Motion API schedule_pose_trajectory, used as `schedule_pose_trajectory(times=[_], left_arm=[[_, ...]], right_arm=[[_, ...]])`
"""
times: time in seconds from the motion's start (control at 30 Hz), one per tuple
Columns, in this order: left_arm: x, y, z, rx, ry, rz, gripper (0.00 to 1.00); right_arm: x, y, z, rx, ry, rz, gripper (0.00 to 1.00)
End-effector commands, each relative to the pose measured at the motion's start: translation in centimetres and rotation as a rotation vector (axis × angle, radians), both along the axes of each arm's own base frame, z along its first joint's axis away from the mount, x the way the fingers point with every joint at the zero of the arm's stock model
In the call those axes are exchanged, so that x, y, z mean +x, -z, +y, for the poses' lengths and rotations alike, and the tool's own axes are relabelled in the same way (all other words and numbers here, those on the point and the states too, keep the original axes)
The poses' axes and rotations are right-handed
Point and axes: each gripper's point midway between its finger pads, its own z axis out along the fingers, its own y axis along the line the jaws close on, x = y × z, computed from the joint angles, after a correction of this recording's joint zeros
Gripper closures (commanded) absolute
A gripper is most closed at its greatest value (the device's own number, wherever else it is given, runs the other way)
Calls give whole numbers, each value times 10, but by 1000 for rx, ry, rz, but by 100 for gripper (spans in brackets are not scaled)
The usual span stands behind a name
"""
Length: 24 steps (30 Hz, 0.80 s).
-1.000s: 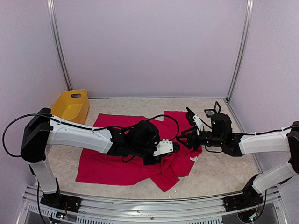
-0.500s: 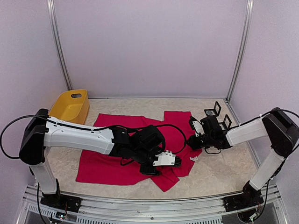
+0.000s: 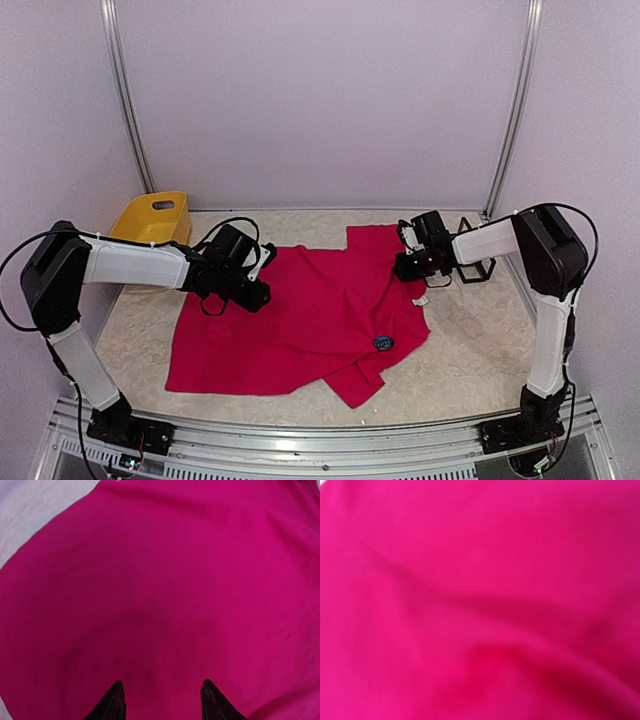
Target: Pin the brooch onto the clothing
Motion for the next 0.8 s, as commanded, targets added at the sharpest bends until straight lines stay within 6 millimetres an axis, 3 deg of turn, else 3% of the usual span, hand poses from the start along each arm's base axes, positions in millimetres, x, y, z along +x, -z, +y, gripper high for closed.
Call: schedule_pose_trajectory(times=[0.0,0.13,0.2,0.27,0.4,0.5,0.63,0.7,0.77], left_arm=[[22,33,49,-13,-317,48,52],[37,54,85,19,-440,65,51],[43,63,97,17,-492,80,51],[50,71,104,13,-528,88,51],[57,77,101,3,-527,84,51],[60,78,101,9,-530,78,50],[62,79,100,6,-529,80,50],[62,80,100,4,-527,83,50],[61,80,99,-2,-527,83,50]], right_arm=[[37,18,-17,-108,-1,71,88],[66,-16,-2,-134,-59,9,88],[61,-35,1,-152,-75,-24,87],[42,-60,4,-164,-85,-54,87],[-39,-78,32,-165,-229,-69,87],[-126,-64,72,-121,-399,6,86],[-213,-49,103,-120,-523,77,81],[-244,-46,118,-123,-602,67,81],[-258,-36,125,-123,-628,78,82]])
